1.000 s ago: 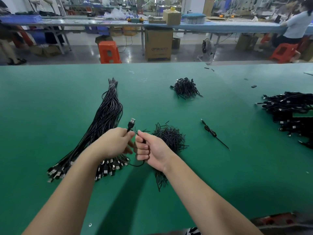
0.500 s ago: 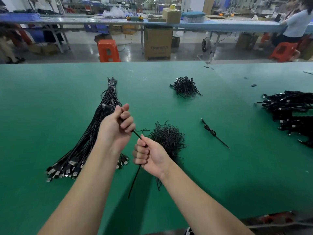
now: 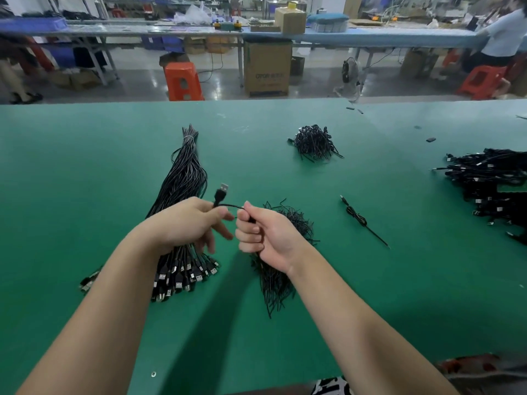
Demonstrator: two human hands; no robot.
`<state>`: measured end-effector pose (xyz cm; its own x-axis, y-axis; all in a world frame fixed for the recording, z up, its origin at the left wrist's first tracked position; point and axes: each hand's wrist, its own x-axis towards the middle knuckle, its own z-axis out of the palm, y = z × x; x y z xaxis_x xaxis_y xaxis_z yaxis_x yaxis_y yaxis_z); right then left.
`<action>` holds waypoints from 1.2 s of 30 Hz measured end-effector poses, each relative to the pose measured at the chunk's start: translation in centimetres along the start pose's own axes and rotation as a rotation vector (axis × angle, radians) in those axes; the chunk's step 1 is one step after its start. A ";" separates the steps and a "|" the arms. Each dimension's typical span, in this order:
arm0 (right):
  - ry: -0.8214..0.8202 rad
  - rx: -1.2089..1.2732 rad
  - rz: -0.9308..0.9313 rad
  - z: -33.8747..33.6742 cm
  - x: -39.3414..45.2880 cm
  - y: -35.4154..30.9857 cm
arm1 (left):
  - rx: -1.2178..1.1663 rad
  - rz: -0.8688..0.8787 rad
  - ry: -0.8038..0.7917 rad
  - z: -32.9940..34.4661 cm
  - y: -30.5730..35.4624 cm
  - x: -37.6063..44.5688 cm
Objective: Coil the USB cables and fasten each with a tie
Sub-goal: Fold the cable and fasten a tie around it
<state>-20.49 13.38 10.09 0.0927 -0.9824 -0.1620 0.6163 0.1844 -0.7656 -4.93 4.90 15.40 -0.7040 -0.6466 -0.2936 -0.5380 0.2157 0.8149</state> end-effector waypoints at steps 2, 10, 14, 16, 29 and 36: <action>0.002 -0.037 -0.036 0.5 0.0 0.0 | -0.183 0.018 0.150 1.0 0.3 0.5; 0.046 -0.279 -0.104 0.2 -0.5 0.3 | -0.433 0.127 0.157 2.4 -0.9 1.6; 0.123 -0.590 -0.134 0.8 -0.6 1.2 | -0.881 0.243 0.202 3.1 -0.6 2.3; 0.170 -0.753 -0.167 1.0 -0.4 1.4 | -1.014 0.279 0.226 3.2 -0.2 2.4; 0.105 -0.641 -0.202 1.0 0.3 1.2 | -1.153 0.275 0.205 2.4 0.0 1.9; 0.204 -0.556 -0.223 0.9 0.5 0.8 | -0.954 0.292 -0.012 2.4 -0.2 0.8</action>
<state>-19.24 13.03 10.00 -0.1759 -0.9838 -0.0342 0.0997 0.0168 -0.9949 -6.50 6.08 13.78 -0.7569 -0.6533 -0.0189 0.2508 -0.3169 0.9147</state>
